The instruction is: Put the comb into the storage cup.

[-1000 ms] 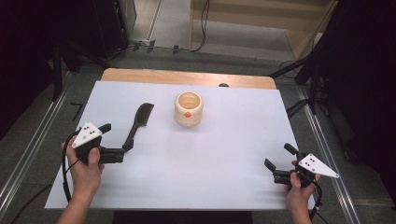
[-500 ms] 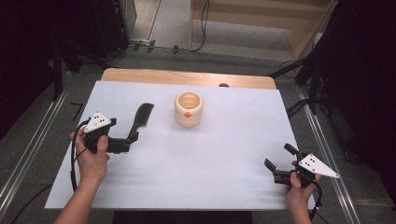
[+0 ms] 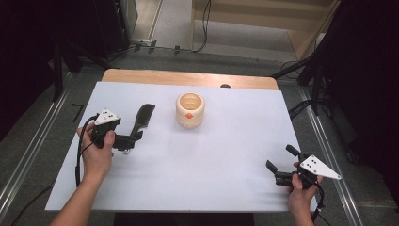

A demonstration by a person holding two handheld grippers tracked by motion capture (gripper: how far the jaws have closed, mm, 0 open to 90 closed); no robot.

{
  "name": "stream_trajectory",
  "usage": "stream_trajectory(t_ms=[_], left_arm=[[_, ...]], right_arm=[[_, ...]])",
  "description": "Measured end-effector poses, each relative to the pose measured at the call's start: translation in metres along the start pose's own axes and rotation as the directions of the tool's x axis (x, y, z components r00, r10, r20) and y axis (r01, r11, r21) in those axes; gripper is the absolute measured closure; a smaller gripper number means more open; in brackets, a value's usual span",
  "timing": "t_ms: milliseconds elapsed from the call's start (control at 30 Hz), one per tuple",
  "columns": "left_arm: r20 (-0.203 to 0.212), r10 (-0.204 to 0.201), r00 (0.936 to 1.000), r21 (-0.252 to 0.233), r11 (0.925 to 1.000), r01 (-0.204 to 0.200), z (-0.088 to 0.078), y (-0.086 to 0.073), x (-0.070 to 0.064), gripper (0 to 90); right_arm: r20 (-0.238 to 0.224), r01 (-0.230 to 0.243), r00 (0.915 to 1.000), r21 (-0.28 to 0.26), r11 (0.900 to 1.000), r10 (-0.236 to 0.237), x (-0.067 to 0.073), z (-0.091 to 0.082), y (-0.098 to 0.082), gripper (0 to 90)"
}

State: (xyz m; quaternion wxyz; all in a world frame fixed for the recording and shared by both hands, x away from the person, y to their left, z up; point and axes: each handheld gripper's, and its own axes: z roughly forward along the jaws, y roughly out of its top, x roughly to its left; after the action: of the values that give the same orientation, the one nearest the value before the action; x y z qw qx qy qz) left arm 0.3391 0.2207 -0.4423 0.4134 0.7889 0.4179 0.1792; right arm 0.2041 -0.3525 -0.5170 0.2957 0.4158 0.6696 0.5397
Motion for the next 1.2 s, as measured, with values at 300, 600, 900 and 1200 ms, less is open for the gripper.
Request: stream_trajectory(t_ms=[300, 600, 900, 1200], left_arm=[[0.009, -0.01, 0.9999, 0.065, 0.9979, 0.009, 0.014, 0.004, 0.002, 0.0], [-0.014, -0.009, 0.9999, 0.146, 0.9892, 0.011, 0.024, 0.008, 0.001, 0.0], [-0.068, -0.012, 0.9976, 0.22, 0.9751, 0.027, 0.032, 0.017, 0.001, 15.1], [-0.137, -0.032, 0.9901, 0.292, 0.9536, 0.071, 0.043, 0.02, 0.005, 25.4]], right_arm=[[-0.001, -0.002, 1.0, 0.0, 1.0, 0.002, 0.0, 0.0, 0.0, 0.0], [-0.005, -0.001, 1.0, 0.003, 1.0, 0.001, 0.0, 0.001, 0.0, 0.0], [-0.001, -0.004, 1.0, 0.012, 1.0, 0.004, 0.0, 0.002, 0.0, 0.0], [0.006, 0.0, 1.0, 0.018, 1.0, 0.0, 0.0, 0.003, 0.0, 0.0]])
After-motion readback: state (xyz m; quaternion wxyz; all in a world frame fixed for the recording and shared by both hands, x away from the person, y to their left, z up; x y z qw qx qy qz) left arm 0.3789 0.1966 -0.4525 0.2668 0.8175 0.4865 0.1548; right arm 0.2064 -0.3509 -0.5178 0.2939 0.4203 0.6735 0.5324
